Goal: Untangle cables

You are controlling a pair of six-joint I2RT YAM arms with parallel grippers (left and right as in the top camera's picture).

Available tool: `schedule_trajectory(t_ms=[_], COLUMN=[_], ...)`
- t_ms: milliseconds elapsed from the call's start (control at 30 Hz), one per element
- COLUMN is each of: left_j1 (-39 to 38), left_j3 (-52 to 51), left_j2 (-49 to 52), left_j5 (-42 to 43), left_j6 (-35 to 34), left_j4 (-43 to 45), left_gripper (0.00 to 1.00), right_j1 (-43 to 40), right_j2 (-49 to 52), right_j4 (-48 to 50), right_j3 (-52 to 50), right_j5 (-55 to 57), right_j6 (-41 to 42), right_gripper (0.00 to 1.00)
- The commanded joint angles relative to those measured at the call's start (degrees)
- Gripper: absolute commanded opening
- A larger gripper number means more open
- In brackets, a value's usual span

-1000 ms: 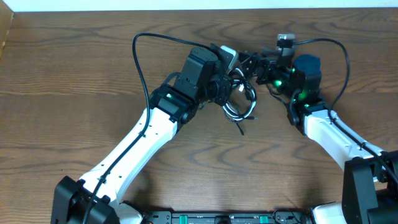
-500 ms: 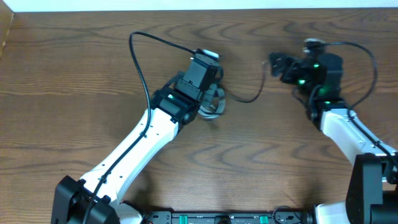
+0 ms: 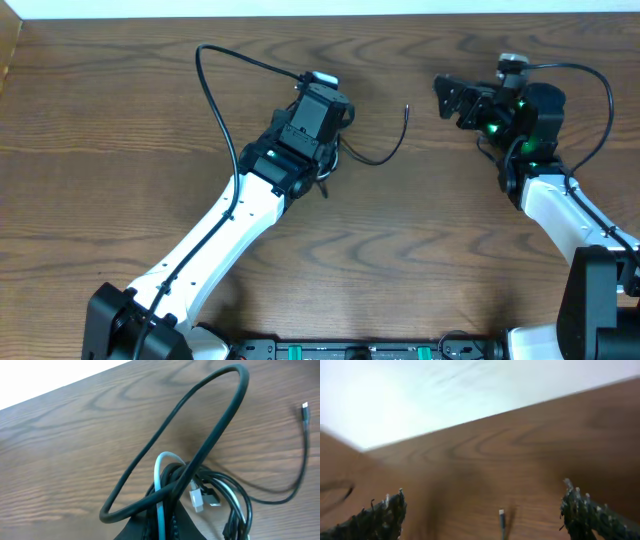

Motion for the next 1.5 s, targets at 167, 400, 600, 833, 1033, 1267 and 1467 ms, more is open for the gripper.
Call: schedule_trajectory(t_ms=[167, 400, 600, 833, 1033, 1267, 1467], left_j1=[-0.04, -0.04, -0.04, -0.04, -0.04, 1.53, 5.31], left_j3=[0.39, 0.39, 0.39, 0.39, 0.39, 0.39, 0.39], left_j2=[-0.87, -0.87, -0.87, -0.87, -0.87, -0.87, -0.9], left_j5=[26.43, 39.52, 49.81, 56.98, 56.96, 56.92, 56.94], left_j6=[-0.63, 3.56, 10.43, 12.55, 12.98, 14.45, 14.43], left_j4=[10.78, 13.42, 13.42, 13.44, 12.04, 8.81, 5.73], left_gripper=[0.08, 0.07, 0.08, 0.07, 0.07, 0.07, 0.07], right_j1=[0.46, 0.46, 0.46, 0.46, 0.33, -1.6, -4.5], right_j2=[-0.15, -0.15, -0.15, -0.15, -0.15, -0.15, -0.15], right_j4=[1.51, 5.38, 6.12, 5.84, -0.52, -8.28, -10.36], right_j3=[0.33, 0.33, 0.33, 0.33, 0.33, 0.33, 0.33], right_j5=[-17.25, -25.4, -25.73, -21.64, -4.15, 9.9, 9.79], right_j6=[-14.84, -14.88, -14.8, -14.71, -9.66, -6.97, -4.61], right_gripper=[0.96, 0.99, 0.99, 0.88, 0.89, 0.89, 0.89])
